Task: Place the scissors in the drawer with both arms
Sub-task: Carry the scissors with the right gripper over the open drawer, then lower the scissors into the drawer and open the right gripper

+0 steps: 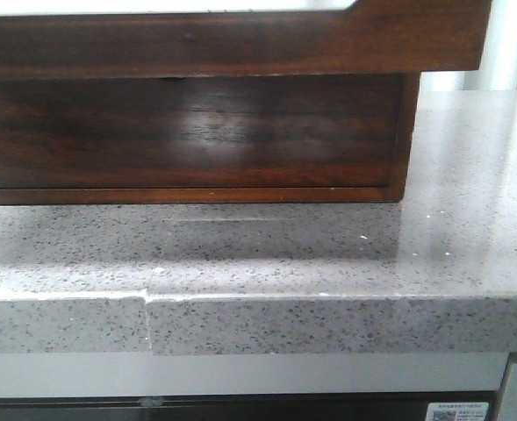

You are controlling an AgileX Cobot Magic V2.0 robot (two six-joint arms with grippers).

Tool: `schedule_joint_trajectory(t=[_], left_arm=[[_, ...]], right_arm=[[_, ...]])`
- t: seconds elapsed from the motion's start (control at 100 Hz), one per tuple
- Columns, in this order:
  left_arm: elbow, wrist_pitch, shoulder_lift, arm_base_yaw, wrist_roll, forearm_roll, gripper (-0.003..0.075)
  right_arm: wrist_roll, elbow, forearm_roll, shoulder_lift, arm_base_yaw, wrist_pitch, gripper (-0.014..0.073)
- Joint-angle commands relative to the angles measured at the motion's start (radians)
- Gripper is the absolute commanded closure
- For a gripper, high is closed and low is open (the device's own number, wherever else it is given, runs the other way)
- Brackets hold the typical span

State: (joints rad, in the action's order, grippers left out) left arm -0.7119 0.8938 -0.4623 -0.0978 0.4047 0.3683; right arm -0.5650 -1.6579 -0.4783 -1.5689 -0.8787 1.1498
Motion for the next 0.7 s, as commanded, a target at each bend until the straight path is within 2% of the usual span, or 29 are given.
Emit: schedule_joint_trajectory(t=[0.0,0.03,0.04,0.13,0.28,0.35,0.56,0.69], left_arm=[[-0.024,-0.072,-0.007,-0.006,-0.01,0.025,0.0332],[-0.024,-0.072,-0.007,-0.006,-0.01,0.025,0.0332],[-0.024,-0.072,-0.007,-0.006,-0.01,0.025,0.0332],[-0.024,-0.073,-0.007,-0.006,-0.008,0.025,0.0332],[-0.024,-0.073,-0.007,-0.006,-0.008,0.021,0.0332],[-0.024,-0.073,-0.007,-0.006,-0.008,0.021,0.0332],[-0.024,-0.073,-0.007,-0.006,-0.008,0.017,0.0332],[-0.024,-0.073,-0.007,-0.006,-0.008,0.015,0.0332]], right_arm=[[0.007,-0.029,-0.054,0.039,-0.002,-0.031,0.0601],[0.007,-0.029,-0.054,0.039,-0.002,-0.03,0.0601],[0.007,-0.029,-0.054,0.039,0.062,-0.027,0.0601],[0.007,-0.029,-0.054,0.039,0.062,-0.017,0.0566],[0.007,-0.029,-0.054,0.039,0.062,-0.016,0.0376],[0.016,-0.034,-0.054,0.039,0.062,-0.019,0.0327],[0.025,-0.047,-0.052,0.062,0.062,-0.019,0.0331],[0.062,-0.049,-0.002,0.116,0.062,-0.019,0.0331]])
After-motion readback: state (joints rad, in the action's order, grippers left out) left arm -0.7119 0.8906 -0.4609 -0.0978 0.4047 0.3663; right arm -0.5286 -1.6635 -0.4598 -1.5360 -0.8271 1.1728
